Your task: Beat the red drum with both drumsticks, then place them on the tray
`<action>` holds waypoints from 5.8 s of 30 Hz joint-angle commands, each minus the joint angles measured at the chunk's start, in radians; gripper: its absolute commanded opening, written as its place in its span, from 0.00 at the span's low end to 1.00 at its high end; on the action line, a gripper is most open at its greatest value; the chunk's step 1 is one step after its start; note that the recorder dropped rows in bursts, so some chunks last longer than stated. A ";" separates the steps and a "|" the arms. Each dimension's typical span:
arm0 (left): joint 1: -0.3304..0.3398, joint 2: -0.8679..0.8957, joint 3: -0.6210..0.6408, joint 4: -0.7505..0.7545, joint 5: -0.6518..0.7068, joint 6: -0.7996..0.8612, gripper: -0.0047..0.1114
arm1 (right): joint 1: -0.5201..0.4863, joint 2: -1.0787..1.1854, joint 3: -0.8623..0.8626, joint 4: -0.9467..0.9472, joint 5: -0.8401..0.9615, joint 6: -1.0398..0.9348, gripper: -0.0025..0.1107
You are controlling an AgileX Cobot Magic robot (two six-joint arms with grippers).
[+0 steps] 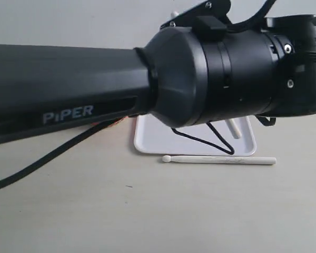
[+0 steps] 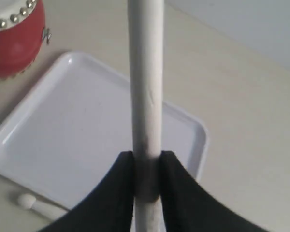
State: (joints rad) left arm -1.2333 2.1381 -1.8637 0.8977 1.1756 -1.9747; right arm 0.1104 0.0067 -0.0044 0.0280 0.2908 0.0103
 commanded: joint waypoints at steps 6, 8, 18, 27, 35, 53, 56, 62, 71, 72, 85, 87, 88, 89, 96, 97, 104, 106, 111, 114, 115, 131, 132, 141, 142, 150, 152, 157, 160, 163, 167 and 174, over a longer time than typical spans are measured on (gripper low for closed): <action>-0.042 -0.122 0.071 0.278 -0.027 -0.023 0.04 | -0.005 -0.007 0.004 0.001 -0.003 -0.002 0.02; -0.046 -0.146 0.122 0.348 -0.026 -0.035 0.04 | -0.005 -0.007 0.004 0.001 -0.003 -0.002 0.02; -0.076 -0.204 0.270 0.499 -0.058 -0.148 0.04 | -0.005 -0.007 0.004 0.001 -0.006 -0.002 0.02; -0.173 -0.202 0.285 0.566 0.045 -0.141 0.04 | -0.005 -0.007 0.004 0.001 -0.006 -0.002 0.02; -0.214 -0.200 0.283 0.585 0.045 -0.145 0.04 | -0.005 -0.007 0.004 0.001 -0.006 -0.002 0.02; -0.232 -0.155 0.141 0.518 0.045 0.124 0.04 | -0.005 -0.007 0.004 0.001 -0.006 -0.002 0.02; -0.232 -0.155 0.084 0.520 0.045 0.255 0.04 | -0.005 -0.007 0.004 0.001 -0.006 -0.002 0.02; -0.225 -0.155 -0.010 0.562 0.045 0.568 0.04 | -0.005 -0.007 0.004 0.001 -0.006 -0.002 0.02; -0.208 -0.155 -0.114 0.604 0.045 0.952 0.04 | -0.005 -0.007 0.004 0.001 -0.006 -0.002 0.02; -0.206 -0.157 -0.125 0.594 0.045 0.952 0.04 | -0.005 -0.007 0.004 0.001 -0.008 -0.002 0.02; -0.113 -0.243 -0.209 0.150 0.045 1.191 0.04 | -0.005 -0.007 0.004 0.001 -0.014 -0.002 0.02; -0.095 -0.262 -0.209 0.073 0.045 1.266 0.04 | -0.005 -0.007 0.004 0.001 -0.014 -0.002 0.02; -0.082 -0.272 -0.209 0.028 0.030 1.308 0.04 | -0.005 -0.007 0.004 0.001 -0.014 -0.002 0.02; -0.069 -0.283 -0.209 -0.019 0.007 1.349 0.04 | -0.005 -0.007 0.004 0.001 -0.014 -0.002 0.02; -0.017 -0.313 -0.209 -0.147 -0.118 1.422 0.04 | -0.005 -0.007 0.004 0.001 -0.014 -0.002 0.02; -0.012 -0.313 -0.209 -0.149 -0.129 1.422 0.04 | -0.005 -0.007 0.004 0.001 -0.014 -0.002 0.02; 0.049 -0.313 -0.206 -0.280 -0.288 1.384 0.04 | -0.005 -0.007 0.004 0.001 -0.014 -0.002 0.02; 0.057 -0.313 -0.206 -0.290 -0.295 1.359 0.04 | -0.005 -0.007 0.004 0.001 -0.014 -0.002 0.02; 0.059 -0.313 -0.206 -0.274 -0.269 1.336 0.04 | -0.005 -0.007 0.004 0.001 -0.014 -0.002 0.02; 0.059 -0.320 -0.206 -0.266 -0.271 1.336 0.04 | -0.005 -0.007 0.004 0.001 -0.014 -0.002 0.02; 0.059 -0.324 -0.206 -0.277 -0.274 1.336 0.04 | -0.005 -0.007 0.004 0.001 -0.014 -0.002 0.02; 0.247 -0.384 -0.206 -0.779 -0.416 1.608 0.04 | -0.005 -0.007 0.004 0.001 -0.014 -0.002 0.02; 0.249 -0.384 -0.206 -0.779 -0.429 1.584 0.04 | -0.005 -0.007 0.004 0.001 -0.014 -0.002 0.02; 0.260 -0.390 -0.152 -0.757 -0.546 1.493 0.04 | -0.005 -0.007 0.004 0.001 -0.014 -0.002 0.02; 0.268 -0.393 -0.143 -0.757 -0.546 1.487 0.04 | -0.005 -0.007 0.004 0.001 -0.014 -0.002 0.02; 0.321 -0.562 0.099 -0.725 -0.556 1.395 0.04 | -0.005 -0.007 0.004 0.001 -0.014 -0.002 0.02; 0.343 -0.636 0.212 -0.718 -0.556 1.355 0.04 | -0.005 -0.007 0.004 0.001 -0.014 -0.002 0.02; 0.449 -0.833 0.525 -0.669 -0.556 1.251 0.04 | -0.005 -0.007 0.004 0.001 -0.014 -0.002 0.02; 0.521 -0.927 0.666 -0.669 -0.556 1.238 0.04 | -0.005 -0.007 0.004 0.001 -0.014 -0.002 0.02; 0.620 -1.030 0.820 -0.694 -0.556 1.247 0.04 | -0.005 -0.007 0.004 0.001 -0.014 -0.002 0.02; 0.717 -1.131 0.947 -0.704 -0.556 1.279 0.04 | -0.005 -0.007 0.004 0.001 -0.014 -0.002 0.02; 0.831 -1.305 1.086 -0.727 -0.536 1.351 0.04 | -0.005 -0.007 0.004 0.001 -0.014 -0.002 0.02</action>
State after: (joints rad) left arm -0.4303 0.8922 -0.8115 0.1820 0.6345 -0.6489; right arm 0.1104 0.0067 -0.0044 0.0280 0.2890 0.0103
